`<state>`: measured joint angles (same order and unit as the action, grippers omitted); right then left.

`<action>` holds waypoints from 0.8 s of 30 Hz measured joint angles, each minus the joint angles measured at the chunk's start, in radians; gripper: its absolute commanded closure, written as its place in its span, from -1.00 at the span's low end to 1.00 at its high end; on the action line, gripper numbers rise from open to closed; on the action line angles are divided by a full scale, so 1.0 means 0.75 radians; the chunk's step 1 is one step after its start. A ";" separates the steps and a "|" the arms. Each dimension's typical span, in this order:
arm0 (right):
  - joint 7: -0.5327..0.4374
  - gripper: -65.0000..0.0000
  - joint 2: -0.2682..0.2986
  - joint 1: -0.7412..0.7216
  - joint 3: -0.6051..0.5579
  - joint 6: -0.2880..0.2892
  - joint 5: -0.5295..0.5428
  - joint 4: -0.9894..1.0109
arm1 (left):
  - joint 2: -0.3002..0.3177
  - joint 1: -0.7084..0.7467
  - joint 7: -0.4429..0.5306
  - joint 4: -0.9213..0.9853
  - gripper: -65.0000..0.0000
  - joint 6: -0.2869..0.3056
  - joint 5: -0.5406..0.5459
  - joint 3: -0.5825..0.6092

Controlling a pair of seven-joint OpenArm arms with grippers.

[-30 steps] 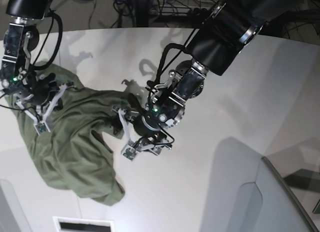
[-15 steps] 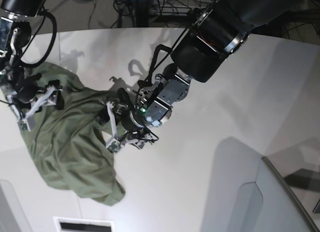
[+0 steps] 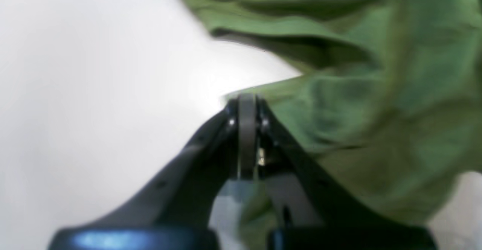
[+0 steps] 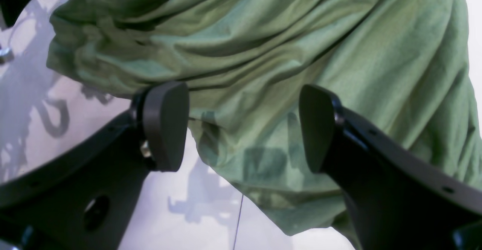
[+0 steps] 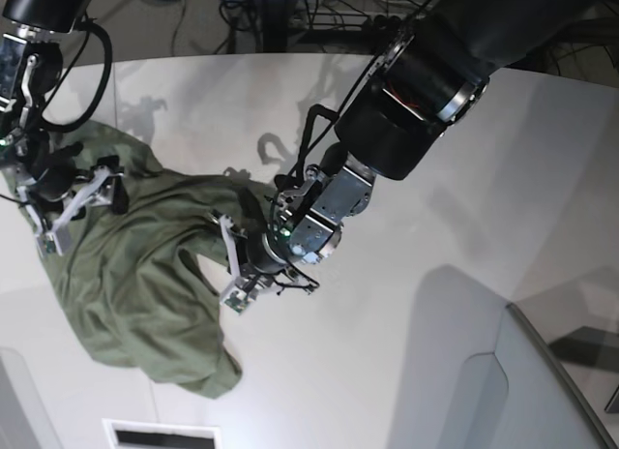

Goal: Layout the t-shirt on the table in an organized manner, then fold the t-shirt properly
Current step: 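Lift the shirt with both grippers and pull it onto the table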

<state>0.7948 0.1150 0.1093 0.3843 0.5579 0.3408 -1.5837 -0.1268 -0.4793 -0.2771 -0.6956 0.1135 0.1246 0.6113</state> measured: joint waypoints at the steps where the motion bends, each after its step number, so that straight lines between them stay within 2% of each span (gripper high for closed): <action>1: 0.000 -0.33 0.000 0.000 0.000 0.000 0.000 0.000 | 0.001 -0.008 0.000 0.014 1.00 -0.001 0.001 0.000; 7: -0.001 -0.33 0.000 0.000 0.000 0.000 0.000 0.000 | -0.002 -0.045 -0.004 0.020 1.00 0.004 0.009 0.000; 10: -0.001 -0.33 -0.001 -0.001 0.000 -0.001 0.000 0.000 | 0.006 -0.021 -0.021 -0.099 1.00 -0.011 0.023 -0.003; 12: 0.000 -0.34 -0.001 -0.001 0.000 -0.002 -0.002 0.000 | 0.010 0.006 -0.092 -0.226 1.00 -0.001 0.098 -0.001; 14: -0.001 -0.35 -0.001 -0.001 0.000 -0.006 -0.001 0.000 | 0.006 0.005 -0.229 -0.320 0.96 0.012 0.153 0.003; 17: 0.001 -0.35 0.001 -0.001 0.000 -0.011 -0.004 0.000 | 0.023 -0.004 -0.325 -0.427 0.26 0.009 0.179 0.001; 20: 0.004 -0.35 -0.004 -0.001 0.000 -0.010 0.001 0.000 | 0.036 -0.010 -0.342 -0.451 -0.22 -0.002 0.172 0.002; 22: 0.004 -0.35 -0.003 -0.001 0.000 -0.011 0.000 0.000 | 0.036 -0.004 -0.348 -0.438 -0.34 0.001 0.171 0.010; 24: 0.005 -0.34 0.000 -0.001 0.000 -0.010 0.000 0.000 | 0.025 -0.003 -0.340 -0.382 -0.34 0.018 0.174 0.014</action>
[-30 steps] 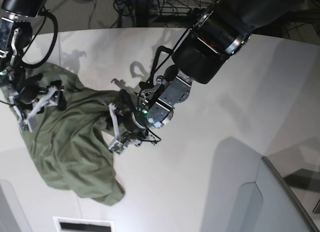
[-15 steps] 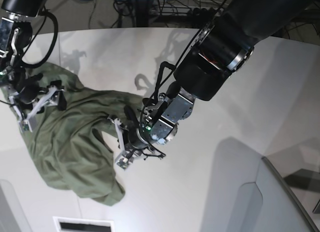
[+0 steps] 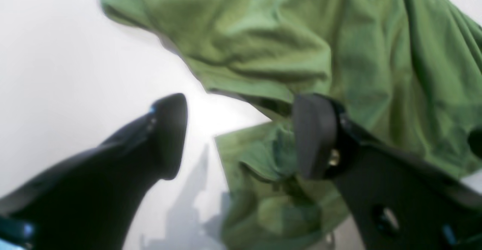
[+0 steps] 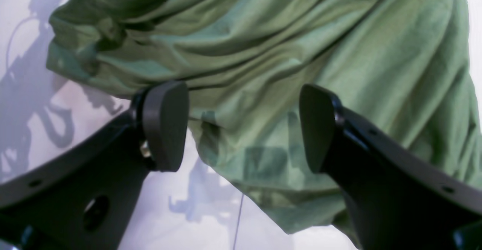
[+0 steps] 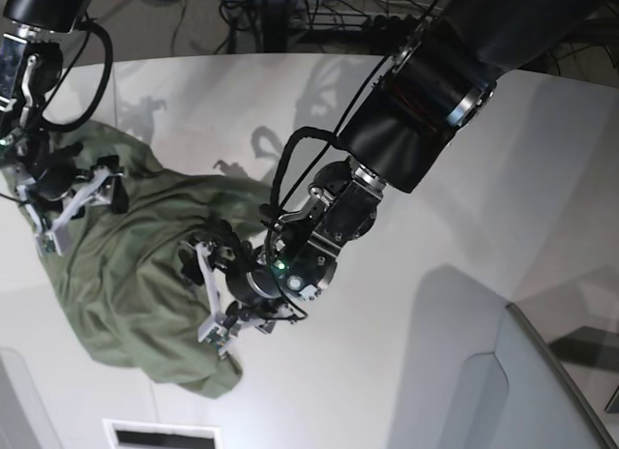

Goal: Layout the t-shirt on the table in an organized manner, then fold the t-shirt properly
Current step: 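Lift the shirt with both grippers and pull it onto the table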

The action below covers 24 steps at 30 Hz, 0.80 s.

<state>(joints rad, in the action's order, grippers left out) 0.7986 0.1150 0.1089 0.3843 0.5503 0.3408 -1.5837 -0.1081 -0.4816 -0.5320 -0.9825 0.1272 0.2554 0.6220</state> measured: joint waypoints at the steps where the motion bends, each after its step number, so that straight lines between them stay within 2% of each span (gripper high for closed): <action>1: -0.001 -0.34 0.000 0.000 0.000 -0.001 0.001 0.000 | -0.004 0.000 0.001 0.033 -0.34 0.002 0.005 0.001; 5: -0.001 -0.34 0.000 0.000 0.000 -0.001 -0.001 0.000 | 0.003 0.005 0.007 0.135 -0.34 0.004 -0.010 0.001; 9: -0.001 -0.33 0.000 0.000 0.000 0.000 0.000 0.000 | -0.003 0.007 0.151 0.220 -0.34 0.143 -0.008 0.001; 13: -0.001 -0.33 0.000 0.000 0.000 -0.001 0.001 0.000 | -0.029 0.013 0.197 0.331 -0.34 0.155 -0.011 0.009; 17: -0.001 -0.33 -0.001 0.000 0.000 -0.001 0.000 0.000 | -0.029 0.005 0.227 0.335 -0.34 0.156 0.000 0.141; 24: -0.001 -0.33 -0.001 0.000 0.000 0.000 -0.001 0.001 | -0.025 0.007 0.187 0.104 -0.34 0.155 0.005 0.158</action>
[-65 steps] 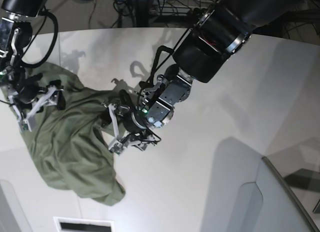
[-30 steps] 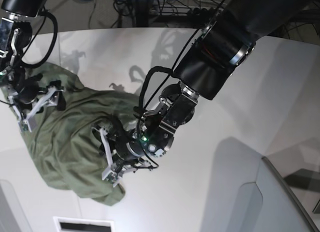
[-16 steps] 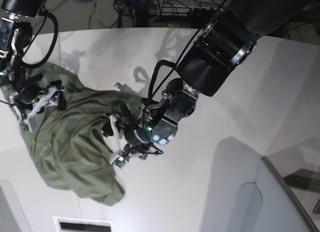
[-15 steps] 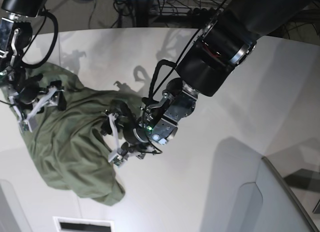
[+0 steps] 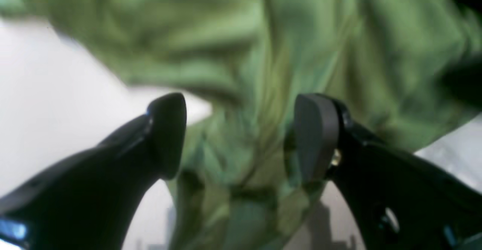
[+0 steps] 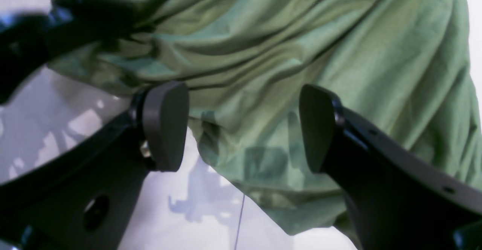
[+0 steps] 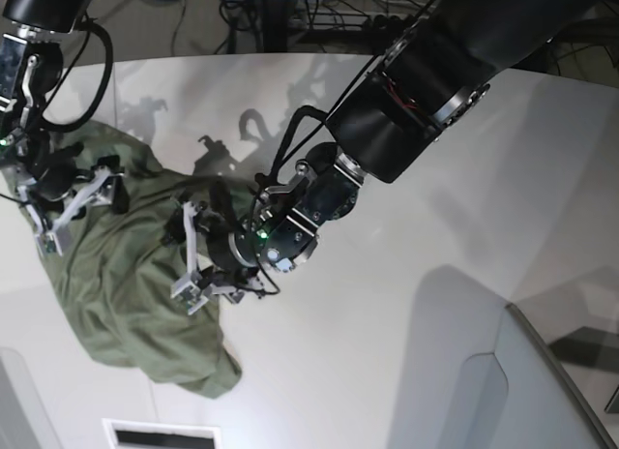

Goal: Layout the t-shirt on the table in an organized manner, then fold the t-shirt properly
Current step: 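Lift the shirt with both grippers and pull it onto the table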

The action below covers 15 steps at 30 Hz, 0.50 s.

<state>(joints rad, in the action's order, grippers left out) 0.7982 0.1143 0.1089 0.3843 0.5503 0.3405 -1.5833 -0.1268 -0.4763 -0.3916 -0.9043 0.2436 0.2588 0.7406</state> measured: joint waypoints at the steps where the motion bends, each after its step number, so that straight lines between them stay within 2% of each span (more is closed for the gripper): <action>1: -0.001 -0.33 0.000 0.001 0.000 -0.001 0.000 0.001 | -0.004 -0.005 -0.038 -0.022 -0.34 0.001 0.001 0.001; 3: 0.000 -0.33 0.001 0.001 0.000 -0.001 0.000 0.001 | -0.012 -0.014 -0.085 -0.034 -0.34 0.001 -0.001 0.004; 10: -0.001 -0.33 0.001 0.000 0.000 -0.001 0.001 0.001 | -0.012 -0.008 -0.080 0.100 -0.34 0.000 -0.015 0.016; 15: -0.002 -0.33 -0.002 0.000 -0.011 0.000 0.002 0.001 | -0.011 -0.012 0.104 0.277 -0.33 0.001 -0.013 0.015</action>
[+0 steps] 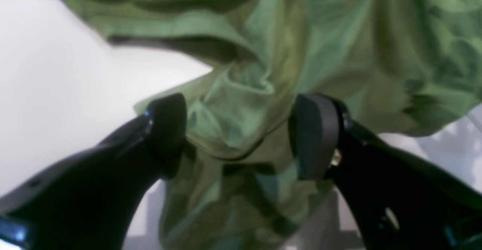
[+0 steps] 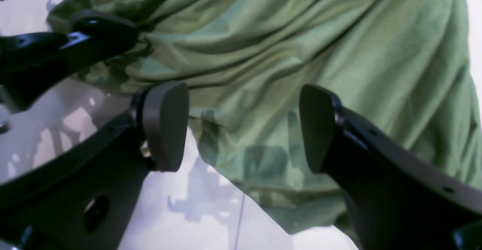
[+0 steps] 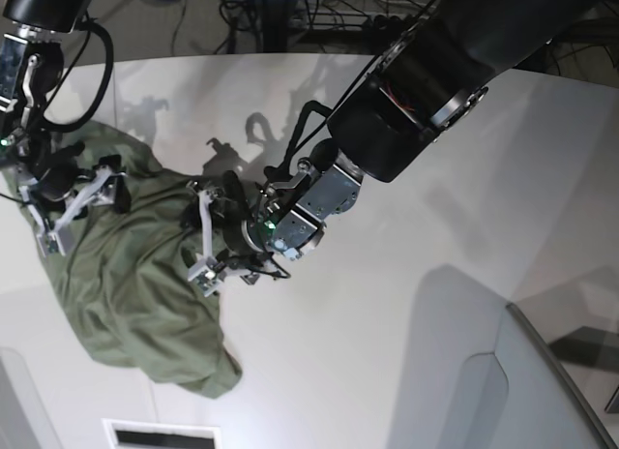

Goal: Layout the t-shirt on the table in an organized manner, then fold the t-shirt properly
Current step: 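Lift the shirt with both grippers and pull it onto the table, then drag the held shirt toward the robot with both grippers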

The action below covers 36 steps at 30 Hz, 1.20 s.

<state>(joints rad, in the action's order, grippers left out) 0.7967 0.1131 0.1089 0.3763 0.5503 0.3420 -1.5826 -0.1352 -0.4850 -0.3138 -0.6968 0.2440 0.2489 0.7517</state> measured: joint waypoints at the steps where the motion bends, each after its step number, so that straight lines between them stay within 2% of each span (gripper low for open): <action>1: 0.002 -0.33 -0.001 0.000 0.000 0.000 -0.001 0.000 | 0.000 -0.001 0.021 0.030 -0.33 -0.003 -0.005 0.000; 4: 0.002 -0.33 0.003 0.001 -0.001 -0.001 -0.003 0.000 | -0.005 -0.007 0.072 0.084 -0.30 -0.001 -0.002 0.000; 5: 0.002 -0.33 0.002 0.000 -0.001 -0.001 -0.002 0.000 | -0.007 -0.012 0.087 0.098 -0.21 -0.001 -0.002 0.001; 6: 0.001 -0.33 0.002 0.000 -0.001 0.000 -0.001 0.000 | -0.008 -0.018 0.095 0.105 -0.06 0.000 -0.002 0.000; 10: 0.002 -0.33 0.003 0.001 -0.001 -0.001 -0.002 0.000 | -0.015 -0.040 0.178 0.139 0.87 -0.001 0.009 -0.008; 11: 0.002 -0.33 0.002 0.000 -0.001 0.000 -0.001 0.000 | -0.016 -0.048 0.193 0.165 1.00 0.000 0.007 -0.011; 18: 0.001 -0.33 0.002 0.000 -0.001 0.000 -0.002 0.000 | -0.004 -0.081 0.233 0.234 1.00 -0.012 0.014 -0.015; 22: 0.002 -0.33 0.003 -0.001 -0.001 0.000 -0.003 0.001 | 0.026 -0.060 0.225 0.113 1.00 -0.122 0.018 -0.015; 26: 0.002 -0.33 0.002 -0.004 -0.004 0.001 -0.003 0.001 | 0.145 0.048 -0.039 -0.120 1.00 -0.136 0.016 -0.042; 28: 0.002 -0.33 0.001 0.000 -0.004 0.001 -0.004 0.001 | 0.205 0.168 -0.133 -0.282 1.00 -0.137 0.014 -0.178; 30: 0.002 -0.33 -0.001 0.003 -0.005 0.001 -0.003 0.001 | 0.236 0.271 -0.201 -0.446 1.00 -0.137 0.008 -0.332; 33: 0.003 -0.33 -0.004 0.001 -0.005 0.001 -0.003 0.001 | 0.271 0.365 -0.282 -0.653 1.00 -0.145 -0.021 -0.468; 36: 0.001 -0.33 0.007 0.001 -0.052 -0.003 -0.012 0.001 | 0.283 0.458 -0.331 -0.787 1.00 -0.147 -0.151 -0.539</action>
<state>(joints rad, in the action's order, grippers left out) 0.7971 0.1181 0.1097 0.3370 0.5480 0.3332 -1.5818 0.0772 -0.1417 -0.5617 -1.2869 0.1337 0.1356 0.3477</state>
